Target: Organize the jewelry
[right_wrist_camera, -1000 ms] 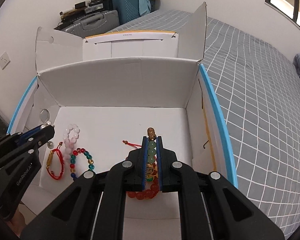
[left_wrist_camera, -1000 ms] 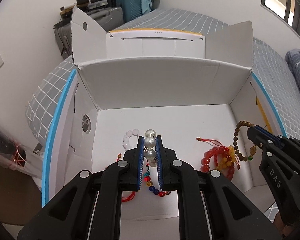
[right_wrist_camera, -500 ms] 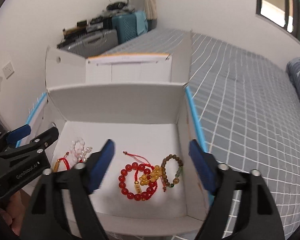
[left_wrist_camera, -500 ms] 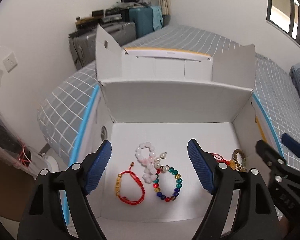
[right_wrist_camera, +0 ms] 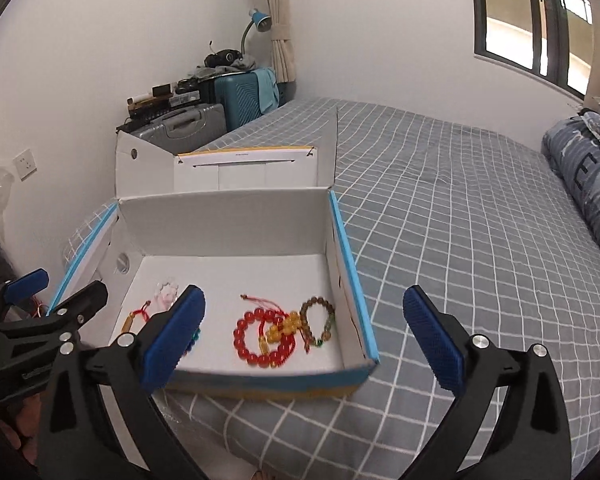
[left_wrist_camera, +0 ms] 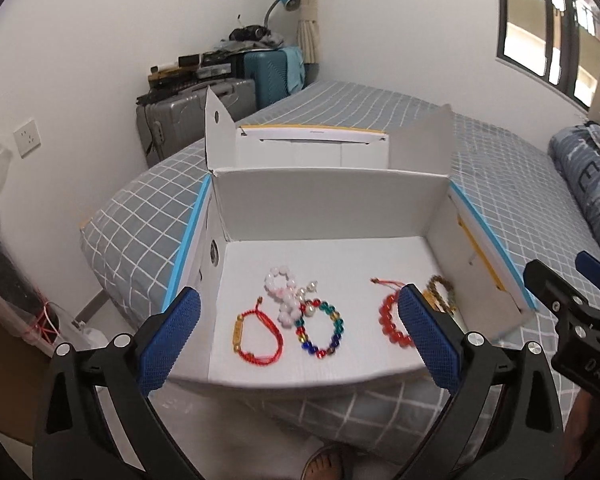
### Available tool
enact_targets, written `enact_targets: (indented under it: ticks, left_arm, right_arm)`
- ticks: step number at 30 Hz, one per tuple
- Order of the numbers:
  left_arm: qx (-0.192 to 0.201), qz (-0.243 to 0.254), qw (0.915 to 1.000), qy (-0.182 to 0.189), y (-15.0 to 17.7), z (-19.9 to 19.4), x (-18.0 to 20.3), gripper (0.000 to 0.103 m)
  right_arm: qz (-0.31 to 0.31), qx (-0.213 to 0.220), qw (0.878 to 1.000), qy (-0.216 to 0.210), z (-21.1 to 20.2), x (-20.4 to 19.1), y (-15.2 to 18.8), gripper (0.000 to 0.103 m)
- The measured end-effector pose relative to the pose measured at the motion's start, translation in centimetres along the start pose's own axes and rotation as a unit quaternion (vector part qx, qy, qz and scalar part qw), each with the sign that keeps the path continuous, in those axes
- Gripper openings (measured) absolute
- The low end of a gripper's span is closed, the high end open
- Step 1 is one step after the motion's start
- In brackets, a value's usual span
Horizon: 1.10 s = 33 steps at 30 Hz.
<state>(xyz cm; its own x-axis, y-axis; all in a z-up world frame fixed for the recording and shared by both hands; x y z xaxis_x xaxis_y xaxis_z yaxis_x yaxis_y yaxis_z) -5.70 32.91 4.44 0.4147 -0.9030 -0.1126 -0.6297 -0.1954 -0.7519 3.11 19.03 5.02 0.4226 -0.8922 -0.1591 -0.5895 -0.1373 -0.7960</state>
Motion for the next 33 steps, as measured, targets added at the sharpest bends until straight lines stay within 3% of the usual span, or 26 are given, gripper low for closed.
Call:
enact_targets:
  ticks: [6,12,33]
  left_arm:
    - [0.012,0.001,0.9998,0.014,1.7,-2.4,0.5,0.097]
    - [-0.001,0.002,0.9996,0.028,3.0,-2.4,0.9,0.097]
    - [-0.023,0.000,0.9994,0.026,3.5,-1.5,1.4,0.097]
  right_arm:
    - [0.001,-0.002,1.000,-0.005,-1.6,0.4,2.4,0.095]
    - [-0.002,-0.015,1.000,-0.001,-1.5,0.4,4.3,0.095]
    - [0.004,-0.018,1.000,0.001,-1.1,0.6,4.4,0.095]
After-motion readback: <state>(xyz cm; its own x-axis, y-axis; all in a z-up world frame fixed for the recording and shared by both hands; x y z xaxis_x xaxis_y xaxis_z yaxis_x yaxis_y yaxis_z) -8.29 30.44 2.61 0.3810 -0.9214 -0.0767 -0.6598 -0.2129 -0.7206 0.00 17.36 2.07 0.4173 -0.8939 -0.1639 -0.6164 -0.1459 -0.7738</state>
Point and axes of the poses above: each gripper's, at about its wrist camera, not at the fingertips, and z roughly the way its jaws point, x to its right, y to its underside, the point moved 8 cm from there along z, roughly the way its jaws point, and after that the axes turned 9 degrees about z, right-handed, at the moved point
